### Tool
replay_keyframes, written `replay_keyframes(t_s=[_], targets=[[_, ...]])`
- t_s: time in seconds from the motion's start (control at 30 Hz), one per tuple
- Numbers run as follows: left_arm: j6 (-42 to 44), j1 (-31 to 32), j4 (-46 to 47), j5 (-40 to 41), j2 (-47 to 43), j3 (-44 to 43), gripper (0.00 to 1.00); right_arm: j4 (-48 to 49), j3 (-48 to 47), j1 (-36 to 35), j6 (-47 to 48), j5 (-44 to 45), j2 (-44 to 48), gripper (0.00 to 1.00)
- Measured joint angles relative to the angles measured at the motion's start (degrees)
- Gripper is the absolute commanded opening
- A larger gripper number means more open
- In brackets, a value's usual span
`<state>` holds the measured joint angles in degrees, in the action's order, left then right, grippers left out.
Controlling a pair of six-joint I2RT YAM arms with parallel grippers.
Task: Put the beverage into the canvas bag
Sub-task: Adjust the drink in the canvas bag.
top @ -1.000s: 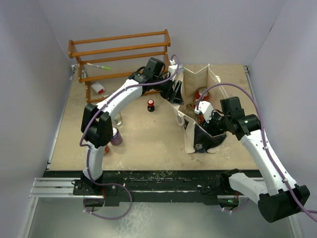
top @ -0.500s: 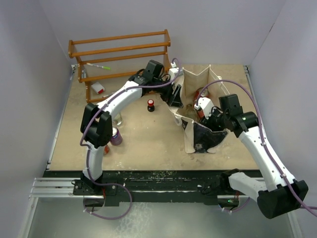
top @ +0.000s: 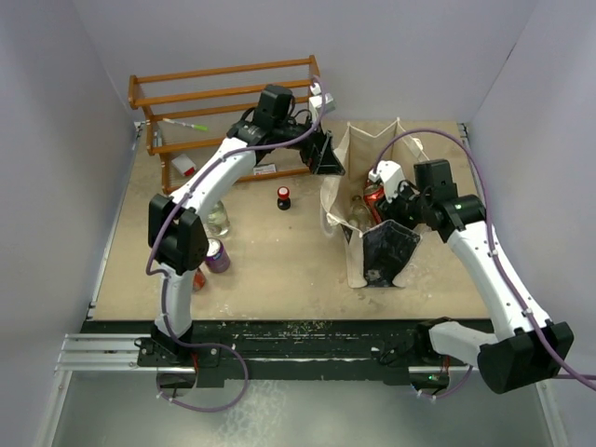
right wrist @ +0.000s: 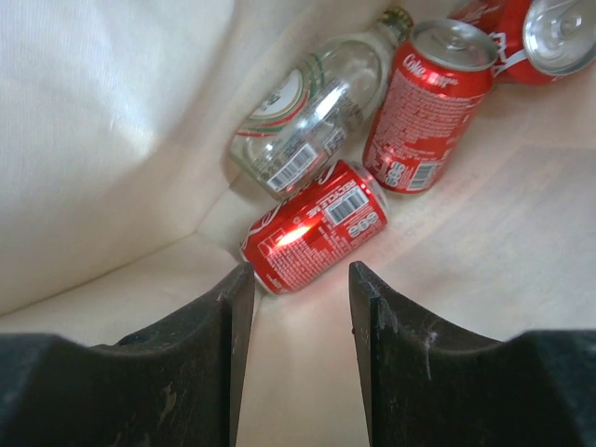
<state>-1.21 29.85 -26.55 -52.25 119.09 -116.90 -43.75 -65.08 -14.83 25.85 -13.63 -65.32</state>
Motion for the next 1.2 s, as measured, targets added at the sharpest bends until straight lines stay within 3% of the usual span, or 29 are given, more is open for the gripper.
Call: replay_keyframes(t_s=[0.27, 0.5, 0.7, 0.93, 1.2], targets=[[2.84, 0.55, -0.57, -4.35, -3.74, -2.14, 0.92, 1.25, -5.66, 1.57, -5.2, -2.38, -2.56, 0.47], [19.23, 6.84, -14.58, -6.84, -6.43, -5.75, 0.88, 0.98, -7.89, 1.9, -10.58, -3.08, -2.05, 0.46], [32.5, 13.07, -27.32, -7.13, -6.69, -6.45, 0.86, 0.83, -10.73, 2.56, -15.1, -4.94, -2.03, 0.37], [42.84, 18.47, -38.25, -4.7, -6.67, -8.83, 0.66, -4.02, -15.21, 2.91, -16.06, -9.27, -1.99, 0.27], [45.59, 21.86, -40.87, -1.77, -6.49, -8.76, 0.47, -19.1, -25.4, 2.91, -7.19, -14.62, -1.81, 0.21]])
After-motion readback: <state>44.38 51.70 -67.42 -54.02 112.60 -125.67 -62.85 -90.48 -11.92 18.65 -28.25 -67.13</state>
